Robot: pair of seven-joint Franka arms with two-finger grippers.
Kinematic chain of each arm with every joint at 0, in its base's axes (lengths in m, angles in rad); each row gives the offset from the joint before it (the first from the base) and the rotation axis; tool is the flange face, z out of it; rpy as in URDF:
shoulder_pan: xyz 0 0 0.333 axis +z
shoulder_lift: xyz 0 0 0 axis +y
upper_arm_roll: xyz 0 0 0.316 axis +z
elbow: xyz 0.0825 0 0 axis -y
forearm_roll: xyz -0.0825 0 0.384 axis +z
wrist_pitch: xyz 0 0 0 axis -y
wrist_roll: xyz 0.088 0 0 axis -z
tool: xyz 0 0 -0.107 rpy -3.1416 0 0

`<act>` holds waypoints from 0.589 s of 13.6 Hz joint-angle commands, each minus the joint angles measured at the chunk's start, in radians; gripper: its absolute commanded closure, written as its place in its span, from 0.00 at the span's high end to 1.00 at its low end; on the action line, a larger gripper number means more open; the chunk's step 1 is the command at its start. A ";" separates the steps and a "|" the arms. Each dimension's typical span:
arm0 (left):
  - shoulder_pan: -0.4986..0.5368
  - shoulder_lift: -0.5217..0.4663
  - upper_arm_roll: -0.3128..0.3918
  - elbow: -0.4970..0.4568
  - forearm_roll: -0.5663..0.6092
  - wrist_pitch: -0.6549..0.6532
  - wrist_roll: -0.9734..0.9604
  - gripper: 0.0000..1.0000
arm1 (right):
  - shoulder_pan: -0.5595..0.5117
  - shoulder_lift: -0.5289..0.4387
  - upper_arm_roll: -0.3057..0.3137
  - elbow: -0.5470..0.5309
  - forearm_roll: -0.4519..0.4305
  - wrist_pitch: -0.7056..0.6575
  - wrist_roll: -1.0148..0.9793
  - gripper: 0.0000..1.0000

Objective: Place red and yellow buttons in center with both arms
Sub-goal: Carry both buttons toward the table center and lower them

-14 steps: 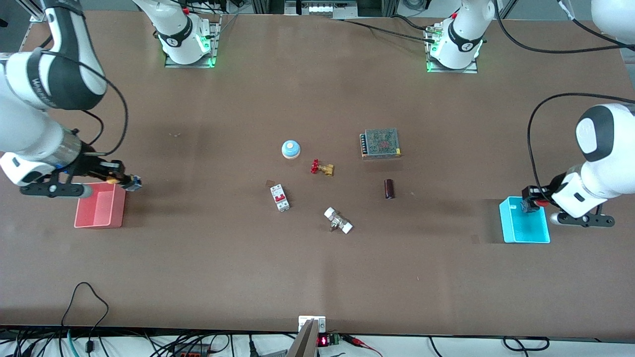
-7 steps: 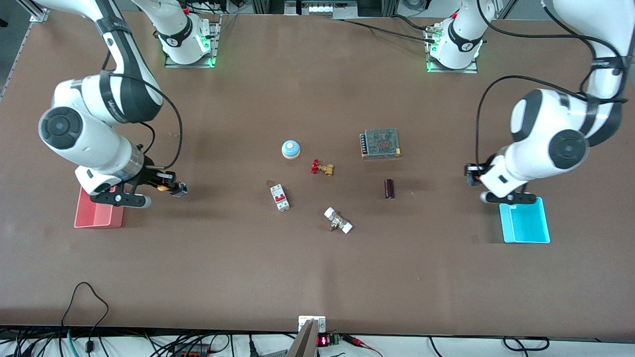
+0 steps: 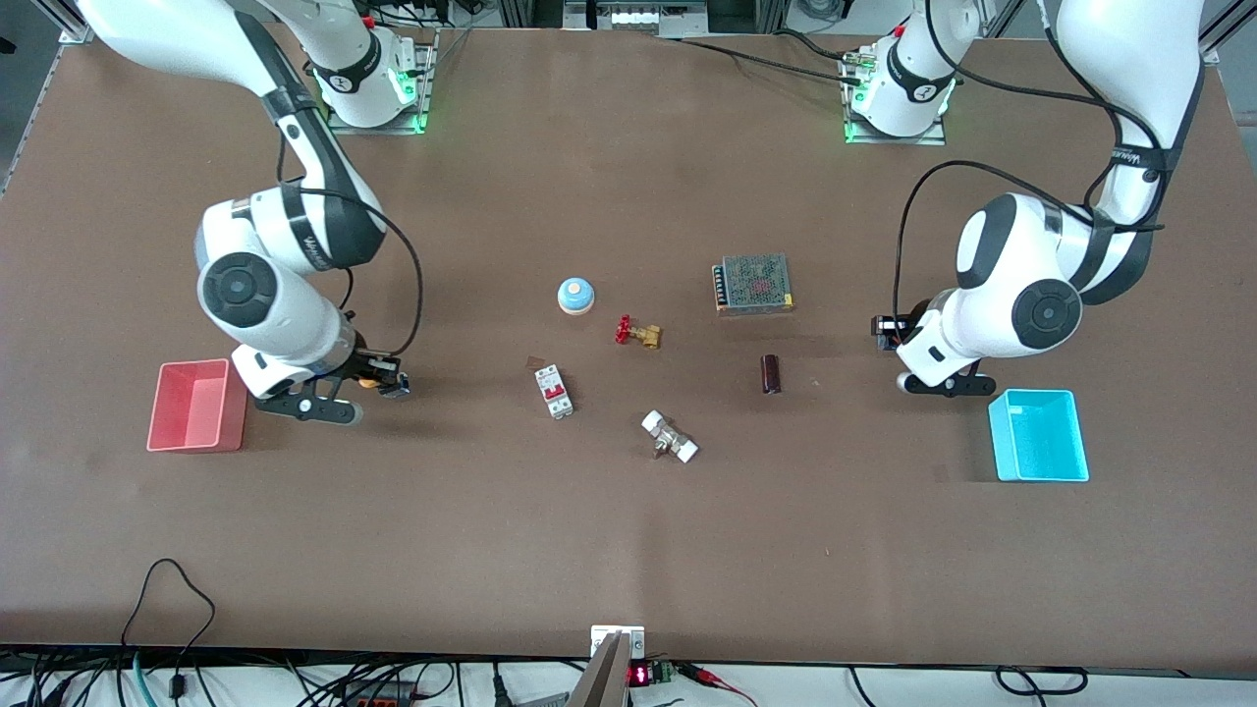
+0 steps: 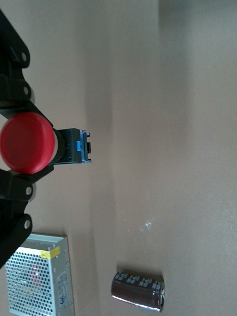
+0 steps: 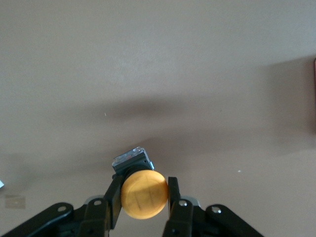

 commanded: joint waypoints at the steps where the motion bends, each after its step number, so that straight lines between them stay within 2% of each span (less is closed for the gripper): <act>1: 0.005 0.018 0.001 -0.026 -0.040 0.068 0.000 0.26 | 0.014 0.007 -0.010 -0.036 -0.021 0.028 0.048 0.34; 8: 0.011 0.026 0.001 -0.140 -0.040 0.310 0.008 0.25 | 0.025 0.039 -0.011 -0.056 -0.024 0.028 0.049 0.34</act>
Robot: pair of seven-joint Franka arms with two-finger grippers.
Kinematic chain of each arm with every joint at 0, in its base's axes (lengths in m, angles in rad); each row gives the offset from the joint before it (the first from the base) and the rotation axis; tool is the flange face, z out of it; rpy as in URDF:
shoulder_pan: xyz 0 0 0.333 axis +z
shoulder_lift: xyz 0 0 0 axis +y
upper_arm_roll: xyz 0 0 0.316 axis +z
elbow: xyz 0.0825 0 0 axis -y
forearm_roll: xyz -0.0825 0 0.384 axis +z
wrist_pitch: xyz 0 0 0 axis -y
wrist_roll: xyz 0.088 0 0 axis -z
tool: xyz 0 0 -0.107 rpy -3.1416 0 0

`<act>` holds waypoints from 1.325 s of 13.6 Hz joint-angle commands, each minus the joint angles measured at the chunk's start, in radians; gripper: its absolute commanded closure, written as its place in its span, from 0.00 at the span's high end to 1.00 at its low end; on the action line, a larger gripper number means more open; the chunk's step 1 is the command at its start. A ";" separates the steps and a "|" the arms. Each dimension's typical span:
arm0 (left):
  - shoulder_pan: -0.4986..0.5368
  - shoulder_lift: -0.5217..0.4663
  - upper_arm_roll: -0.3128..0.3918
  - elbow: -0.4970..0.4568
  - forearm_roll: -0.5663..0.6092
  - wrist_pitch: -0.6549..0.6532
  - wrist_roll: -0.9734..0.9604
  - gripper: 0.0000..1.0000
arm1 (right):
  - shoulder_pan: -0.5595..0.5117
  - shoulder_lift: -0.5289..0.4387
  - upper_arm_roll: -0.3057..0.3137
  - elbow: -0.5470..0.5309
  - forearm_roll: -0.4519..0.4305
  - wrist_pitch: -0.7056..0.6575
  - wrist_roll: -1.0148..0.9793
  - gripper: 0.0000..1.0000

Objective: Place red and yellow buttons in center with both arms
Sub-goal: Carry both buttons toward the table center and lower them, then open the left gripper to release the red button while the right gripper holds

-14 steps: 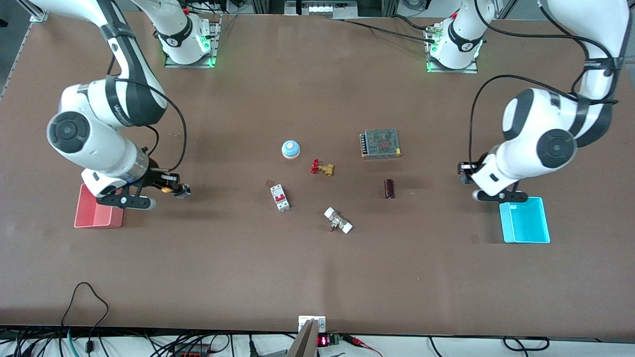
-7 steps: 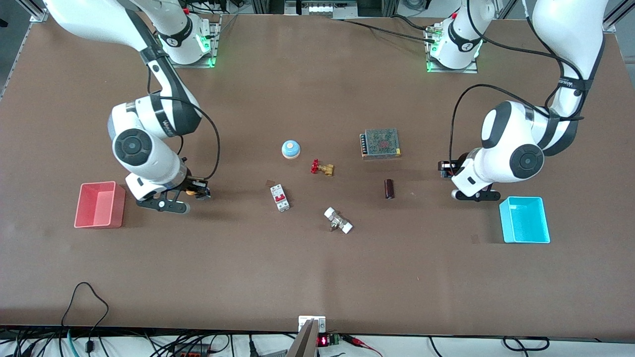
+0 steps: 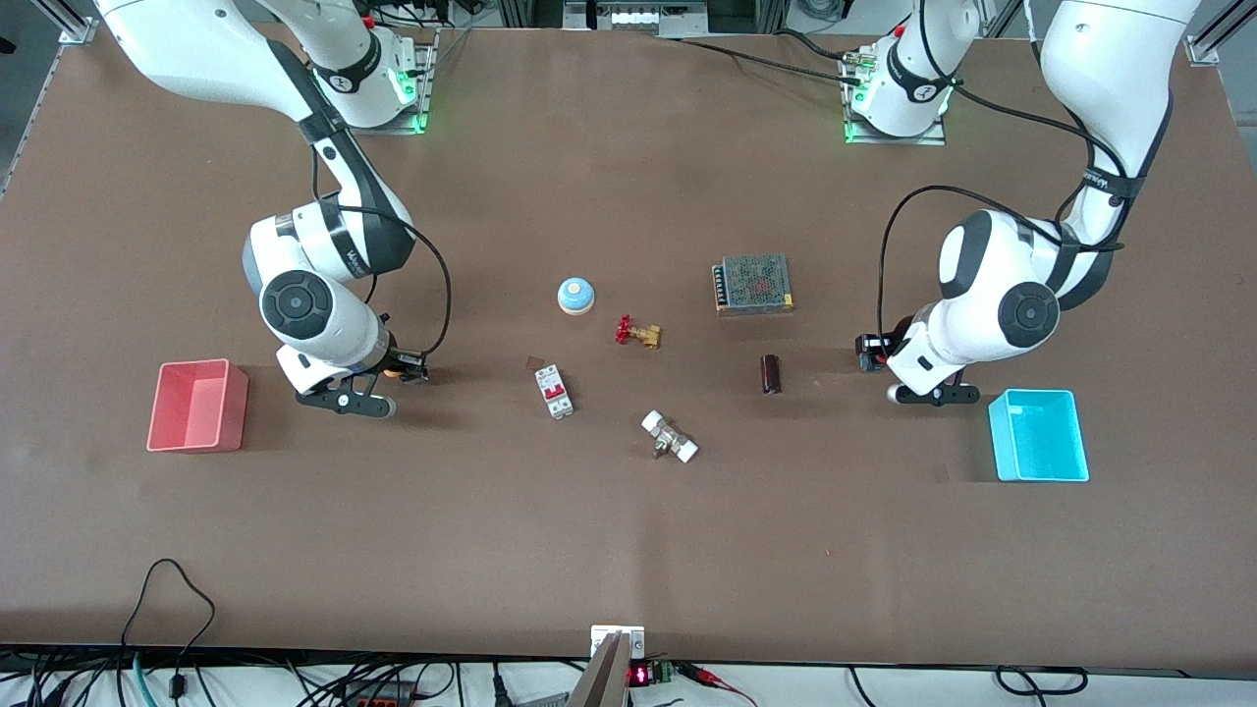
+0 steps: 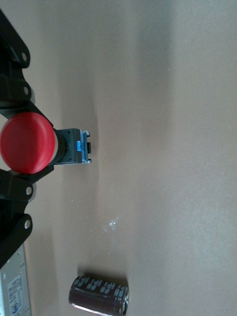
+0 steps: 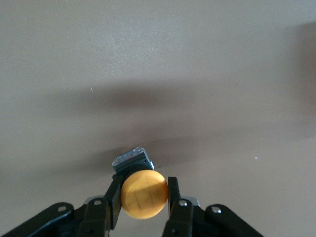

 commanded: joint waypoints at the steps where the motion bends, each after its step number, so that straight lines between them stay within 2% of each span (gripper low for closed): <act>1: 0.003 -0.011 0.001 -0.054 -0.021 0.069 0.008 0.26 | 0.012 0.001 -0.008 -0.010 -0.027 0.009 0.036 0.34; 3: 0.002 -0.005 0.001 -0.069 -0.012 0.107 0.007 0.26 | 0.022 0.005 -0.008 -0.011 -0.070 0.007 0.072 0.33; 5: 0.002 -0.004 0.001 -0.082 -0.011 0.130 0.003 0.30 | 0.026 0.015 -0.010 -0.010 -0.074 0.006 0.082 0.33; 6: 0.002 -0.004 0.001 -0.085 -0.011 0.130 0.000 0.40 | 0.026 0.016 -0.010 -0.010 -0.074 0.006 0.082 0.33; 7: 0.002 -0.002 0.001 -0.085 -0.011 0.130 0.000 0.55 | 0.026 0.024 -0.010 -0.010 -0.074 0.007 0.083 0.33; 8: 0.003 0.001 0.001 -0.085 -0.012 0.132 0.000 0.85 | 0.026 0.025 -0.010 -0.010 -0.077 0.007 0.095 0.33; 9: 0.003 -0.005 0.001 -0.085 -0.012 0.129 0.000 1.00 | 0.026 0.030 -0.010 -0.010 -0.087 0.007 0.100 0.33; 11: 0.003 -0.031 -0.001 -0.083 -0.011 0.118 0.000 1.00 | 0.026 0.032 -0.010 -0.010 -0.087 0.007 0.102 0.37; 14: 0.003 -0.126 -0.001 -0.071 -0.012 0.057 0.000 1.00 | 0.026 0.039 -0.010 -0.010 -0.087 0.009 0.102 0.52; 17: 0.002 -0.218 0.012 -0.027 -0.015 0.019 0.008 1.00 | 0.026 0.041 -0.011 -0.010 -0.087 0.009 0.102 0.74; 18: -0.001 -0.221 0.030 0.036 -0.014 -0.024 0.008 1.00 | 0.026 0.041 -0.011 -0.008 -0.086 0.009 0.102 0.80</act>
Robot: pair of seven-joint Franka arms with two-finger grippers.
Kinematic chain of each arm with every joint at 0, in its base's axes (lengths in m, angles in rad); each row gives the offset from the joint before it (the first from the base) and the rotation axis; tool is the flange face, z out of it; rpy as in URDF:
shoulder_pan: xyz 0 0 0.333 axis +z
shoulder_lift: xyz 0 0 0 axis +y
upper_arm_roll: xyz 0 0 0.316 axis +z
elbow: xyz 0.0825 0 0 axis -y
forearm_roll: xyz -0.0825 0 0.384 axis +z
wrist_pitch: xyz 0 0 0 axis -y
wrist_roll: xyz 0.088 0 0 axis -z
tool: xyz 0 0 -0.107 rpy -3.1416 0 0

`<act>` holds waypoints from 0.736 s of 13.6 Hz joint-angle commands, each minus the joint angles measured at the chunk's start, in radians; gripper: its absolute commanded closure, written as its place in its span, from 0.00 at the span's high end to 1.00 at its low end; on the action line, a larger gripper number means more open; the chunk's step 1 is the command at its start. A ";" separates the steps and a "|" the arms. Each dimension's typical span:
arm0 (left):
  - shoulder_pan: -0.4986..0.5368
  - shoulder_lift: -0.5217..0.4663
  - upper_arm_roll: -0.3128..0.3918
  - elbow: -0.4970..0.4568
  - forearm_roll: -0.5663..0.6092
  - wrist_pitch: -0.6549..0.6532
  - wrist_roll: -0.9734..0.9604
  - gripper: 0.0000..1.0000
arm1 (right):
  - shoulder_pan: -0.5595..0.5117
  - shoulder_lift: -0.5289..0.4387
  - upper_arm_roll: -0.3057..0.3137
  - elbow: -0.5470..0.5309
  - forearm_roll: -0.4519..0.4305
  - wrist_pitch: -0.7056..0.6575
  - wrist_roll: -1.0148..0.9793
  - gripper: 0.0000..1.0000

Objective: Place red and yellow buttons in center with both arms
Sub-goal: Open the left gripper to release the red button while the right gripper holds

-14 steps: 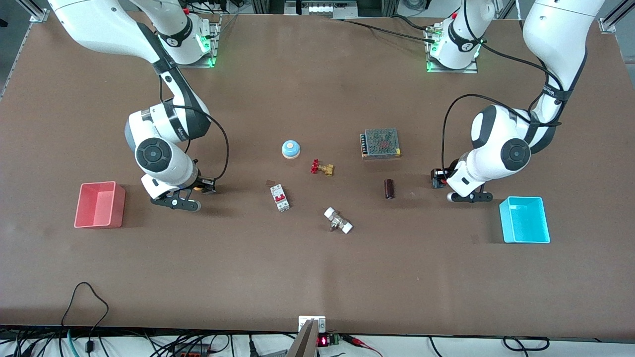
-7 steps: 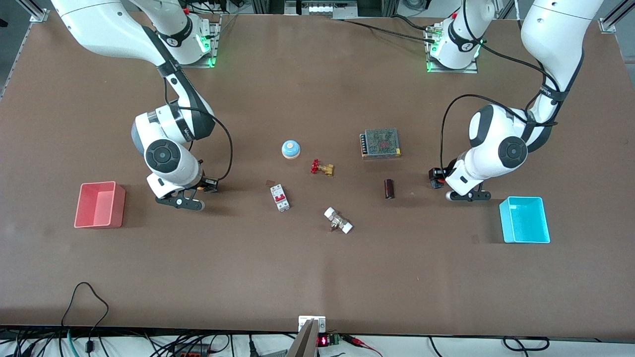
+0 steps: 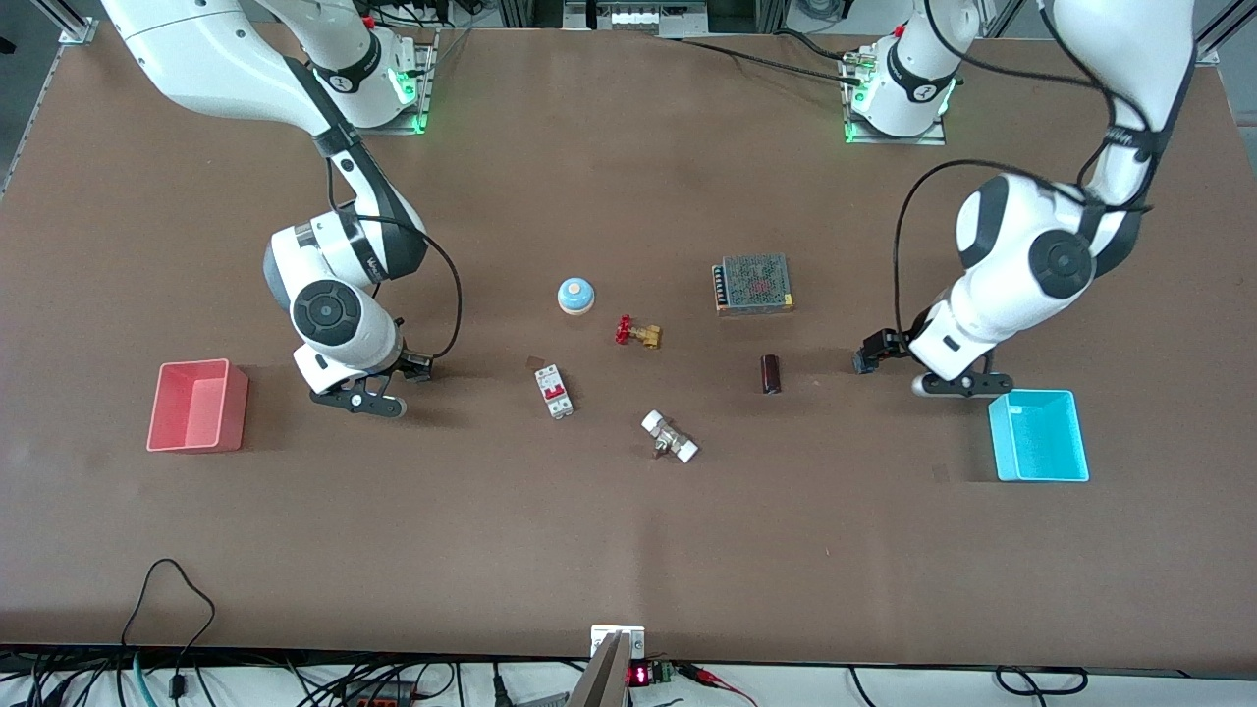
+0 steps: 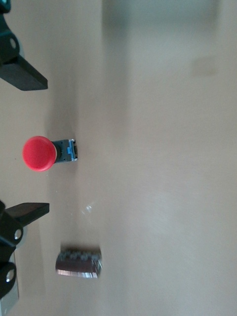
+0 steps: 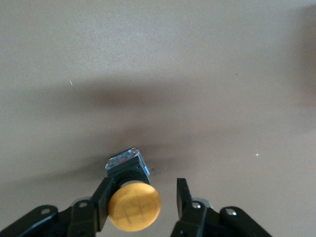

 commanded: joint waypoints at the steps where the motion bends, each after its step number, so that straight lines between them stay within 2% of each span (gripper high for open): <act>1: -0.007 -0.045 0.047 0.117 -0.012 -0.142 0.010 1.00 | 0.008 -0.002 -0.006 -0.001 -0.019 0.007 0.023 0.84; 4: -0.025 -0.045 0.127 0.286 -0.009 -0.325 0.026 1.00 | 0.007 -0.010 -0.008 0.016 -0.009 0.007 0.023 0.95; 6: -0.100 -0.045 0.252 0.381 -0.009 -0.400 0.077 1.00 | 0.002 -0.028 -0.009 0.036 0.001 0.007 0.016 1.00; 8: -0.102 -0.057 0.264 0.444 -0.009 -0.449 0.097 1.00 | -0.001 -0.074 -0.013 0.051 0.034 0.000 0.005 1.00; 10: -0.099 -0.060 0.258 0.553 -0.009 -0.585 0.085 1.00 | -0.019 -0.131 -0.013 0.053 0.102 -0.003 -0.021 1.00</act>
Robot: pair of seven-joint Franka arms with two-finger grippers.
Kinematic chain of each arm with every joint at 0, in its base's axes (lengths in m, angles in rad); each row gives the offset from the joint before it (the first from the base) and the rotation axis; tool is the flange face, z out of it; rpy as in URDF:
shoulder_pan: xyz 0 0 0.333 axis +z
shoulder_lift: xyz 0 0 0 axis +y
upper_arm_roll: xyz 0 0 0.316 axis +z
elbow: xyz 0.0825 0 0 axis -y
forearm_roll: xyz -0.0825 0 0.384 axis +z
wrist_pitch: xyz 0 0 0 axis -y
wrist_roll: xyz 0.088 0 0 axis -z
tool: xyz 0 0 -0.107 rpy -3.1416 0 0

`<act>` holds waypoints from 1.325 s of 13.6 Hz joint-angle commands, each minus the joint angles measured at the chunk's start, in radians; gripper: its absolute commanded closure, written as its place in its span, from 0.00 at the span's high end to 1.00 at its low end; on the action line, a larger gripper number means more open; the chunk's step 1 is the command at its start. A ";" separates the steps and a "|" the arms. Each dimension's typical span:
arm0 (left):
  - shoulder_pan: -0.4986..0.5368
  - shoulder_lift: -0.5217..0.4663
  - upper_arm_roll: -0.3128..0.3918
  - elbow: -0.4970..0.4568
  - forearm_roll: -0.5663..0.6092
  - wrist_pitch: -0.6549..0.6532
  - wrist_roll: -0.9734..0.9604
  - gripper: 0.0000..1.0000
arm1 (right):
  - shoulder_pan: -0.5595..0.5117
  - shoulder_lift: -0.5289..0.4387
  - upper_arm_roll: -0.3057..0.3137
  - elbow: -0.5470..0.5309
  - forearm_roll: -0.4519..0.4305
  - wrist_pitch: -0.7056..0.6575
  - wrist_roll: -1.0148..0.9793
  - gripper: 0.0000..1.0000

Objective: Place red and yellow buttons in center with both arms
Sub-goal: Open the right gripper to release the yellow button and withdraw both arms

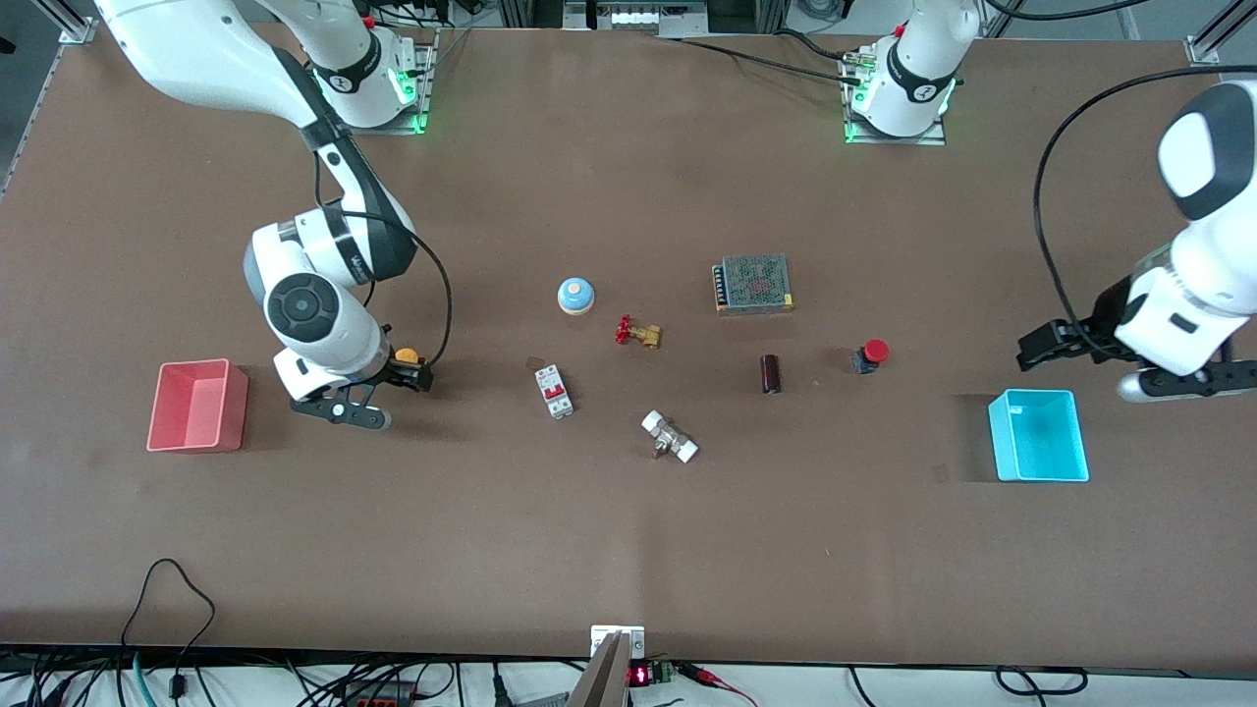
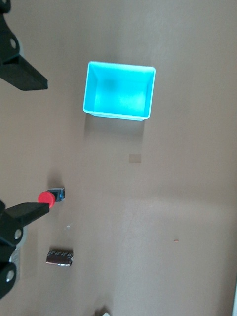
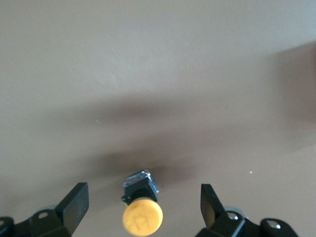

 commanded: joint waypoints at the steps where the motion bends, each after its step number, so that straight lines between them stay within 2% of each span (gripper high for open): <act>1: -0.027 0.013 0.013 0.151 -0.009 -0.179 0.010 1.00 | -0.019 -0.101 0.000 -0.015 0.107 -0.015 -0.063 1.00; 3: -0.024 0.013 0.012 0.150 -0.009 -0.198 0.011 1.00 | -0.046 -0.176 -0.002 -0.013 0.195 -0.031 -0.210 1.00; 7: -0.016 -0.018 0.013 0.152 -0.011 -0.198 0.011 1.00 | -0.192 -0.365 -0.002 -0.004 0.253 -0.267 -0.433 1.00; 9: -0.016 -0.015 0.018 0.150 -0.009 -0.196 0.022 1.00 | -0.279 -0.397 -0.002 0.077 0.269 -0.411 -0.552 1.00; 11: -0.018 -0.015 0.012 0.159 -0.009 -0.222 0.011 1.00 | -0.316 -0.397 -0.007 0.169 0.257 -0.530 -0.571 1.00; 13: -0.018 -0.019 0.010 0.161 -0.009 -0.261 0.014 1.00 | -0.265 -0.385 -0.119 0.249 0.260 -0.628 -0.574 1.00; 15: -0.016 -0.042 0.018 0.162 -0.008 -0.267 0.029 1.00 | -0.147 -0.371 -0.251 0.261 0.261 -0.642 -0.608 1.00; 18: -0.016 -0.073 0.013 0.149 -0.008 -0.285 0.033 1.00 | -0.129 -0.371 -0.267 0.261 0.261 -0.637 -0.660 1.00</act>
